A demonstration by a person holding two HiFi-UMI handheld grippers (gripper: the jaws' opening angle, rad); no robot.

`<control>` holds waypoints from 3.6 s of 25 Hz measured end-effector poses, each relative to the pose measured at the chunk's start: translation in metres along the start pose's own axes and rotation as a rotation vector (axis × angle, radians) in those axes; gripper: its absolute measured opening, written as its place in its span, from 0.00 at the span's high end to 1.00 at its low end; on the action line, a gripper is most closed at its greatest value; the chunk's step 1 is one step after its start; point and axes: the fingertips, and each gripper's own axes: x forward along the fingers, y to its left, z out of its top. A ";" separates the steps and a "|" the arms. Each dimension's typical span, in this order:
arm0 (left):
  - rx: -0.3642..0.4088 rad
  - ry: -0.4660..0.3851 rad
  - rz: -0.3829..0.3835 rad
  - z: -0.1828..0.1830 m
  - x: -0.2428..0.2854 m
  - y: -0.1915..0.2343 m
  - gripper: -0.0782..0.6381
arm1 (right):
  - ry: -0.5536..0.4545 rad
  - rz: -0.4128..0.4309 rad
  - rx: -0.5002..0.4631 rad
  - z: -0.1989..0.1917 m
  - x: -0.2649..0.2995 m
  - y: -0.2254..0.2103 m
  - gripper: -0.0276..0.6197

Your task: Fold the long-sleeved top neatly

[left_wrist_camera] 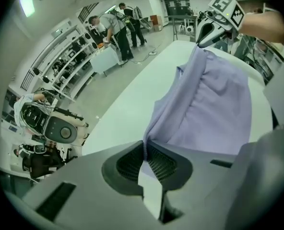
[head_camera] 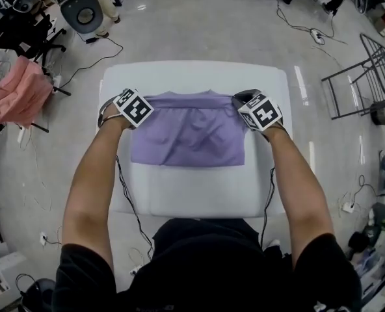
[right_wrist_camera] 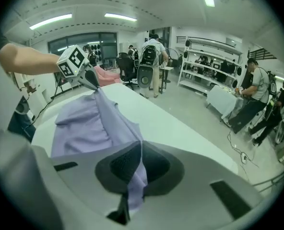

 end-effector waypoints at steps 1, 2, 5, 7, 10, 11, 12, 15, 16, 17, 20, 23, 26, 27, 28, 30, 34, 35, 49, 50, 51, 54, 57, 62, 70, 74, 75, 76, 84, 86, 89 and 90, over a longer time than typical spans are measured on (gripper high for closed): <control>-0.027 0.007 0.010 -0.001 0.009 0.003 0.85 | 0.008 -0.012 0.013 -0.005 0.009 -0.002 0.93; -0.059 0.009 0.018 -0.001 0.017 0.005 0.85 | 0.017 -0.021 0.024 -0.010 0.018 -0.002 0.93; -0.149 0.011 0.040 -0.006 0.037 0.006 0.85 | 0.048 -0.038 0.021 -0.026 0.039 0.000 0.93; -0.179 0.021 0.046 -0.011 0.049 0.005 0.85 | 0.071 -0.045 0.006 -0.033 0.049 0.000 0.94; -0.206 0.025 0.053 -0.015 0.060 0.008 0.85 | 0.082 -0.041 0.010 -0.034 0.056 -0.004 0.93; -0.211 0.027 0.052 -0.016 0.062 0.008 0.85 | 0.085 -0.035 0.021 -0.034 0.057 -0.004 0.93; -0.210 0.034 0.050 -0.016 0.063 0.009 0.85 | 0.089 -0.030 0.029 -0.034 0.058 -0.004 0.93; -0.201 0.063 0.022 -0.016 0.065 0.007 0.85 | 0.104 -0.031 0.035 -0.034 0.059 -0.003 0.93; -0.201 0.065 0.010 -0.016 0.065 0.007 0.85 | 0.101 -0.037 0.037 -0.034 0.059 -0.003 0.93; -0.201 0.059 -0.002 -0.014 0.065 0.007 0.85 | 0.090 -0.047 0.044 -0.033 0.058 -0.004 0.93; -0.208 -0.012 -0.039 -0.004 0.060 0.006 0.82 | 0.020 -0.088 0.126 -0.029 0.047 -0.010 0.82; -0.197 -0.111 -0.043 0.006 0.041 0.007 0.78 | -0.056 -0.143 0.216 -0.026 0.018 -0.013 0.78; -0.195 -0.179 -0.021 0.000 0.016 0.017 0.78 | -0.085 -0.208 0.243 -0.027 -0.013 -0.008 0.80; -0.205 -0.209 -0.014 -0.001 0.008 0.022 0.78 | -0.094 -0.230 0.252 -0.029 -0.023 -0.005 0.81; -0.227 -0.241 -0.016 -0.005 0.000 0.025 0.78 | -0.108 -0.249 0.268 -0.030 -0.033 -0.002 0.83; -0.289 -0.293 -0.036 -0.017 -0.016 0.022 0.78 | -0.146 -0.273 0.313 -0.035 -0.051 0.011 0.90; -0.418 -0.369 -0.104 -0.055 -0.032 -0.013 0.82 | -0.163 -0.296 0.396 -0.061 -0.072 0.041 0.95; -0.446 -0.384 -0.117 -0.066 -0.035 -0.021 0.85 | -0.161 -0.304 0.418 -0.066 -0.073 0.048 0.95; -0.594 -0.499 -0.121 -0.154 -0.102 -0.087 0.88 | -0.134 -0.308 0.746 -0.104 -0.036 0.044 0.63; -0.606 -0.499 -0.115 -0.158 -0.107 -0.088 0.88 | -0.132 -0.297 0.800 -0.108 -0.030 0.040 0.60; -0.621 -0.496 -0.109 -0.161 -0.110 -0.089 0.88 | -0.131 -0.290 0.851 -0.111 -0.025 0.036 0.57; -0.656 -0.474 -0.078 -0.171 -0.115 -0.088 0.88 | -0.112 -0.276 0.931 -0.118 -0.012 0.027 0.51; -0.678 -0.453 -0.069 -0.179 -0.115 -0.092 0.88 | -0.064 -0.277 0.925 -0.123 -0.001 0.028 0.52; -0.707 -0.436 -0.079 -0.194 -0.112 -0.106 0.88 | 0.013 -0.333 0.834 -0.121 0.006 0.032 0.56; -0.713 -0.419 -0.098 -0.188 -0.106 -0.120 0.88 | -0.103 -0.163 0.934 -0.115 0.013 0.031 0.87; -0.735 -0.425 -0.112 -0.191 -0.107 -0.118 0.88 | -0.092 -0.166 0.910 -0.117 -0.004 0.019 0.88; -0.732 -0.425 -0.110 -0.192 -0.108 -0.118 0.88 | -0.089 -0.184 0.896 -0.119 -0.012 0.015 0.88; -0.727 -0.424 -0.107 -0.193 -0.110 -0.118 0.88 | -0.084 -0.202 0.886 -0.121 -0.021 0.010 0.88; -0.691 -0.450 -0.132 -0.197 -0.107 -0.106 0.88 | -0.126 -0.257 0.775 -0.052 -0.072 0.025 0.87; -0.680 -0.461 -0.144 -0.193 -0.107 -0.108 0.88 | -0.163 -0.237 0.749 -0.019 -0.079 0.043 0.87; -0.660 -0.477 -0.160 -0.188 -0.106 -0.106 0.88 | -0.206 -0.202 0.710 0.029 -0.081 0.073 0.87; -0.656 -0.480 -0.165 -0.188 -0.106 -0.106 0.88 | -0.215 -0.190 0.700 0.043 -0.079 0.084 0.87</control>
